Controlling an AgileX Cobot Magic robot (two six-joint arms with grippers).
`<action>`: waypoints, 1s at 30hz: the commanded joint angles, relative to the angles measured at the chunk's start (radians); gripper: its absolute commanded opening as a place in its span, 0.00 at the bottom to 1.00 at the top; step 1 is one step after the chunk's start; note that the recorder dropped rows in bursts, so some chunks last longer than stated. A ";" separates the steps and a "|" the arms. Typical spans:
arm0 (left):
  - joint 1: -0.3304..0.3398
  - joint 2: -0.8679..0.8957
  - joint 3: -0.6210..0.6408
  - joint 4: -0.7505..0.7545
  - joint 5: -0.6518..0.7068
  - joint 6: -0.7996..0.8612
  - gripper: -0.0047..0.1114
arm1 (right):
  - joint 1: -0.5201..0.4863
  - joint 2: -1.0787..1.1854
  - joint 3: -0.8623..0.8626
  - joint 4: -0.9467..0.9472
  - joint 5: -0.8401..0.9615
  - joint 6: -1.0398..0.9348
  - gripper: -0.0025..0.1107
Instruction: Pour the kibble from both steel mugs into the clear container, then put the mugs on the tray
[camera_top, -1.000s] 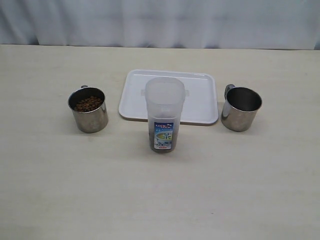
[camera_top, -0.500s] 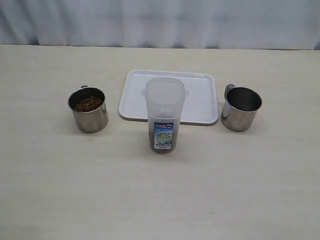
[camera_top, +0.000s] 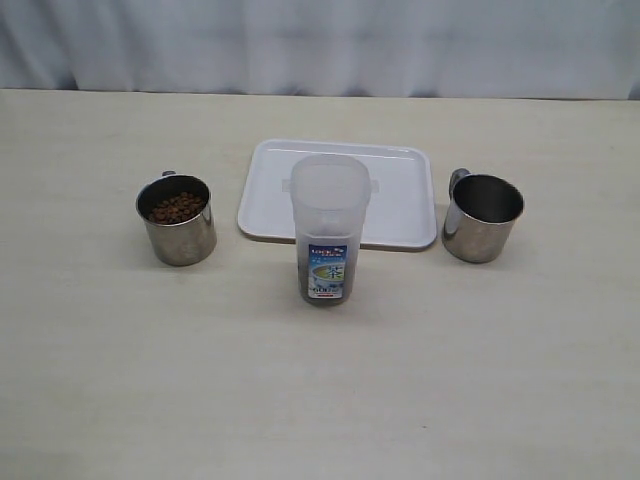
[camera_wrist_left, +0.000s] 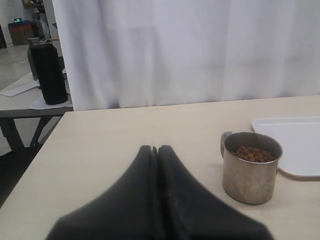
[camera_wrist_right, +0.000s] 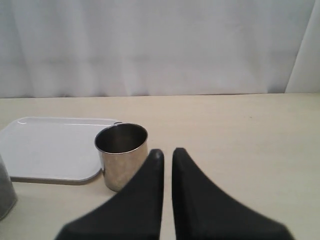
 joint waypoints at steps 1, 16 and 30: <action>0.003 -0.003 0.003 0.002 -0.017 -0.002 0.04 | 0.019 -0.004 0.005 0.002 0.002 -0.008 0.06; 0.003 -0.003 0.003 0.071 -0.174 0.015 0.04 | 0.019 -0.004 0.005 0.002 0.002 -0.008 0.06; -0.105 0.561 0.003 0.459 -0.567 -0.231 0.04 | 0.019 -0.004 0.005 0.002 0.002 -0.008 0.06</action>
